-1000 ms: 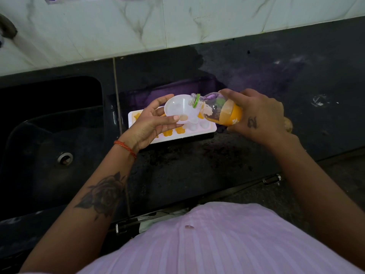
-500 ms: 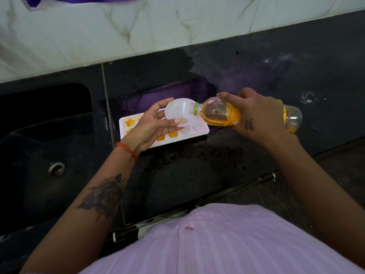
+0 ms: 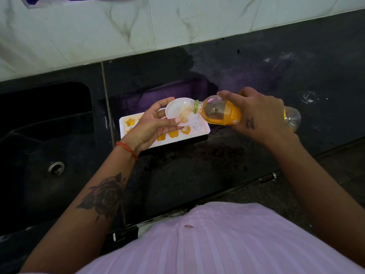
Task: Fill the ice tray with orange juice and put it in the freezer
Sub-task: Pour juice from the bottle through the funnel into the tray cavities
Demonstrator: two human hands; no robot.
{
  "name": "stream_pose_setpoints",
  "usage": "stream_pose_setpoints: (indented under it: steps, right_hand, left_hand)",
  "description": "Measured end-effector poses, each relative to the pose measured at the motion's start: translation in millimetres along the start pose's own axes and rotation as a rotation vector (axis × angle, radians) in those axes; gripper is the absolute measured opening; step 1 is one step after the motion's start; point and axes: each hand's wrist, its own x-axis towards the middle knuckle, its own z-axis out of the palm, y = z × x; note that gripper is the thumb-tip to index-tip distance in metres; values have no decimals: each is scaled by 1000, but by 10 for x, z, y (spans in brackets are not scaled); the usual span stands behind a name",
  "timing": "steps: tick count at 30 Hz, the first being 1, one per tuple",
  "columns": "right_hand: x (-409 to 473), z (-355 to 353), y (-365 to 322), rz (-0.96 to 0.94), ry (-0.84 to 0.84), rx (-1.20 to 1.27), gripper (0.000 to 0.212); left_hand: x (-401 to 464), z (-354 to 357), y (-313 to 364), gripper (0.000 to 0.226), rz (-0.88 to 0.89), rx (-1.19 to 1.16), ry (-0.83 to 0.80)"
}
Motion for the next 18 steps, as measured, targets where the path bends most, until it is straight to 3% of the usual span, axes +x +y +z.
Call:
stream_pose_setpoints:
  steps: [12, 18]
  right_hand:
    - [-68, 10, 74, 78, -25, 143, 81]
    - [-124, 3, 153, 105, -1, 111, 71]
  left_hand:
    - [68, 41, 16, 66, -5, 3, -40]
    - [150, 137, -6, 66, -2, 18, -64]
